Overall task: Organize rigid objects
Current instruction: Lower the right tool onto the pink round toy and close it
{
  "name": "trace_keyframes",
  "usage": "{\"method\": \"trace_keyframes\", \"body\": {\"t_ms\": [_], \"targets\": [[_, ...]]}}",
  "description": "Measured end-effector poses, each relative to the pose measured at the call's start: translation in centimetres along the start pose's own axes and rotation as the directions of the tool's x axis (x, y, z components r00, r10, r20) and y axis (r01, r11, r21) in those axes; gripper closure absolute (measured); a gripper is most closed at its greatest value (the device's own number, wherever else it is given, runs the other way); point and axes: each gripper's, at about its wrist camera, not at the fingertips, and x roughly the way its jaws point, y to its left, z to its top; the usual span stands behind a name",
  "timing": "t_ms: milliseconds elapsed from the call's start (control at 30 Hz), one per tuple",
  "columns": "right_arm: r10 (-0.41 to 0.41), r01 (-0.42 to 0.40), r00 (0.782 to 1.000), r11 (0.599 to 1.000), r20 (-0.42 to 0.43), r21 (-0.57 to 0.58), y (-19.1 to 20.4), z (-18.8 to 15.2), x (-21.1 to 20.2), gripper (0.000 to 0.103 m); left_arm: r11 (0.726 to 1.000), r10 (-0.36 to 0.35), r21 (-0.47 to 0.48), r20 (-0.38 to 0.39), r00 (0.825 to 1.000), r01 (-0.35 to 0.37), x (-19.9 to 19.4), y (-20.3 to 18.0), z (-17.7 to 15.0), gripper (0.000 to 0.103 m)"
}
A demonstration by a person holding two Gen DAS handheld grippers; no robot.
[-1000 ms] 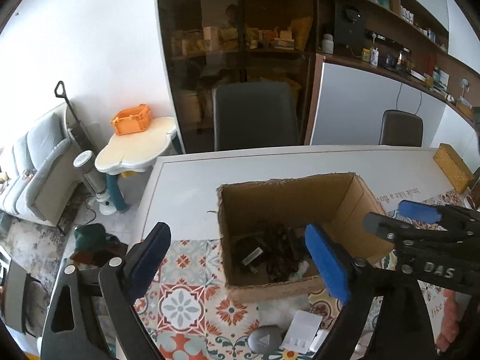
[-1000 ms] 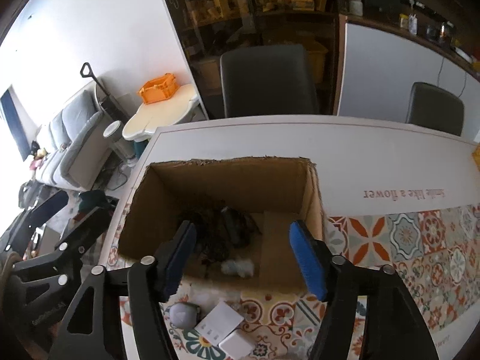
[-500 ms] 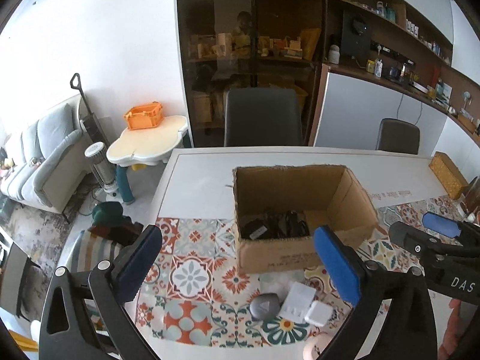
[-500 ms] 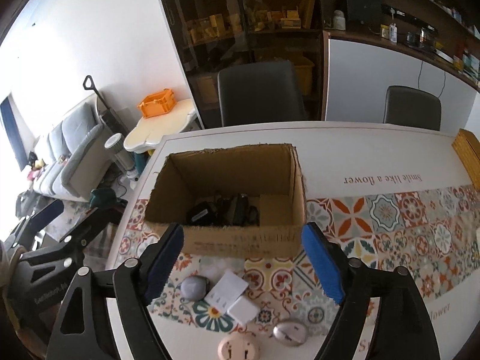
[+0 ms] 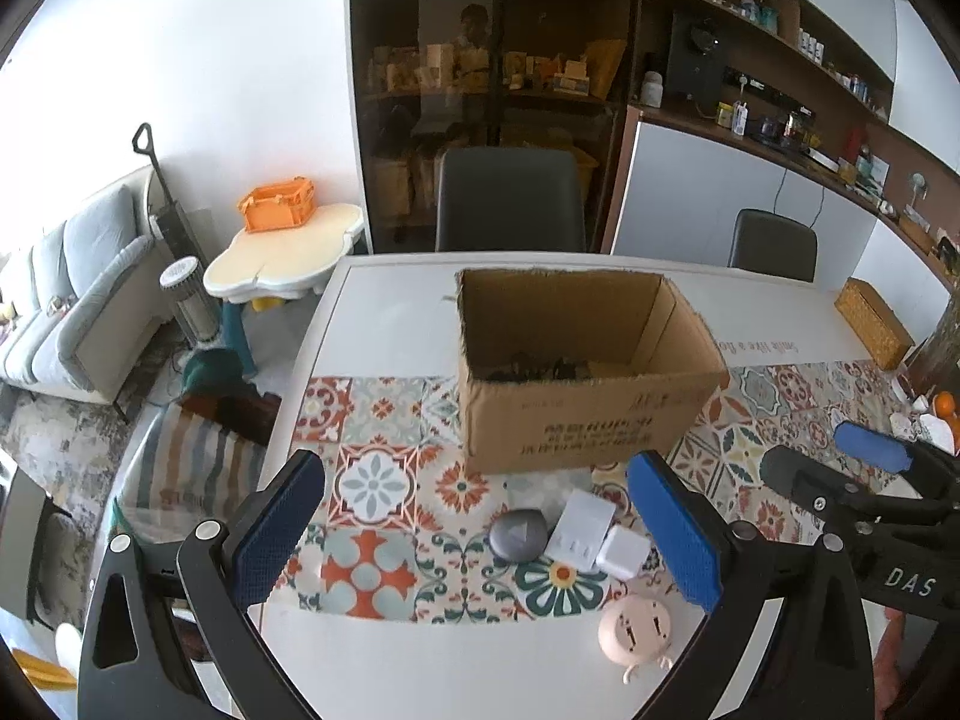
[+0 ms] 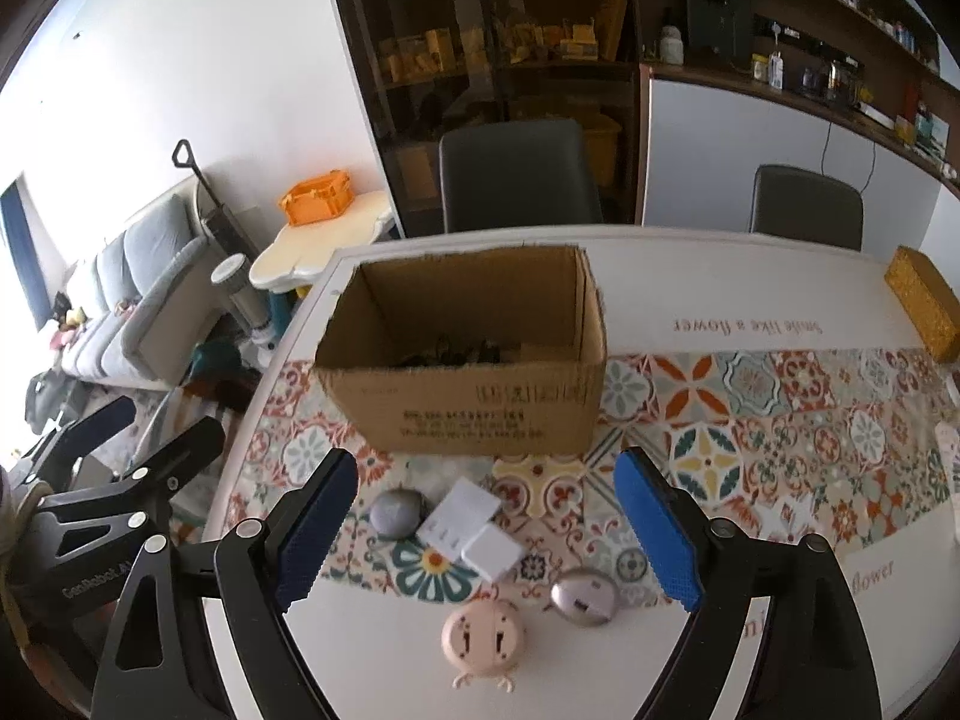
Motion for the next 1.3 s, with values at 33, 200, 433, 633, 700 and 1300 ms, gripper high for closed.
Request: {"method": "trace_keyframes", "body": {"t_ms": [33, 200, 433, 633, 700, 1300], "targets": [[0.004, -0.004, 1.000, 1.000, -0.009, 0.004, 0.0, -0.4, 0.1, 0.016, 1.000, -0.001, -0.006, -0.005, 1.000, 0.001, -0.1, 0.1, -0.3, 0.000], [0.030, -0.028, 0.997, 0.999, -0.069, 0.023, 0.1, -2.4, 0.8, 0.016, 1.000, -0.015, -0.013, -0.045, 0.999, 0.014, 0.0, 0.4, -2.0, 0.000], [0.034, -0.028, 0.986, 0.999, -0.161, 0.039, 0.0, -5.1, 2.4, 0.016, 0.999, 0.009, -0.031, -0.118, 0.993, -0.013, 1.1, 0.8, -4.3, 0.000], [0.024, -0.017, 0.972, 0.999, -0.233, 0.035, 0.0, -7.0, 4.1, 0.016, 0.998, 0.043, -0.033, -0.177, 0.983, -0.049, 2.1, 1.3, -6.6, 0.000], [0.025, -0.017, 0.967, 0.999, -0.254, 0.034, 0.0, -7.5, 4.6, 0.016, 0.998, 0.040, -0.035, -0.201, 0.979, -0.048, 2.5, 1.4, -7.4, 0.000], [0.034, -0.025, 0.896, 0.999, -0.443, 0.027, -0.1, -11.8, 10.6, 0.016, 0.996, 0.086, 0.005, -0.375, 0.923, -0.090, 7.0, 1.5, -12.0, 0.000]]}}
